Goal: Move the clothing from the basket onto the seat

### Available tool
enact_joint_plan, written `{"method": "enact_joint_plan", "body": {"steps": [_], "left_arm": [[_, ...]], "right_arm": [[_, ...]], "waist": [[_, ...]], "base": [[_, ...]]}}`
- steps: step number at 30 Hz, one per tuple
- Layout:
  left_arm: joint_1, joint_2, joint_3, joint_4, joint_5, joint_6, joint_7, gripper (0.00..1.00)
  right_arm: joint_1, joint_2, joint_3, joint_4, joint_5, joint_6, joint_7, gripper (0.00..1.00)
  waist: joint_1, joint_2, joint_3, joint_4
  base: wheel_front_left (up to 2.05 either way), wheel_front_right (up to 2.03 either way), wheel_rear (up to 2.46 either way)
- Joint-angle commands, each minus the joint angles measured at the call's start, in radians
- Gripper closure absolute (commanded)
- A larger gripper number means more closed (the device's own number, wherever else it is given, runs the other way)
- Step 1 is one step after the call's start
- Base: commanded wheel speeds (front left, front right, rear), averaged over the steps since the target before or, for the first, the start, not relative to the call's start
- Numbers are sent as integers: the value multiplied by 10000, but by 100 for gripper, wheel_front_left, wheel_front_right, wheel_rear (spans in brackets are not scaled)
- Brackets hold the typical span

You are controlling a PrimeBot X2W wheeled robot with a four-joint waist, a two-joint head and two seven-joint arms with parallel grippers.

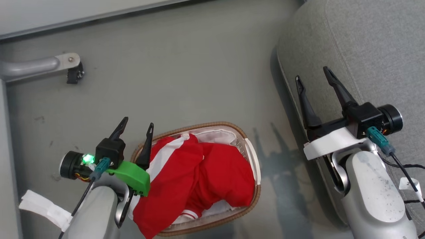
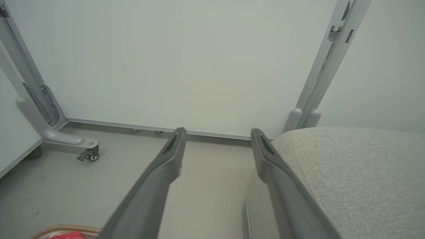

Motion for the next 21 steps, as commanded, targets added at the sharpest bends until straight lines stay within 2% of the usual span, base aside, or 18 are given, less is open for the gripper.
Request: {"method": "enact_joint_plan", "body": {"steps": [1, 10, 12, 21], "left_arm": [[-559, 315, -411, 335, 27, -41, -92, 0], [-1520, 972, -2358, 1635, -817, -39, -94, 0], [-1660, 1111, -3078, 1888, -938, -39, -84, 0], [-2380, 1446, -5113, 2998, -1412, -39, -84, 0]], "right_arm": [[-309, 8, 129, -219, -8, -6, -102, 0], [-591, 13, 379, -622, 334, -6, -106, 0], [-632, 12, 412, -649, 392, -6, -105, 0], [-726, 9, 496, -765, 476, -6, -103, 0]], "waist": [[-1, 0, 1749, -994], [-1, 0, 2967, -1470], [-1, 0, 3199, -1533], [-1, 0, 3932, -1609]], "base": [[0, 0, 0], [0, 0, 0], [0, 0, 0], [0, 0, 0]]}}
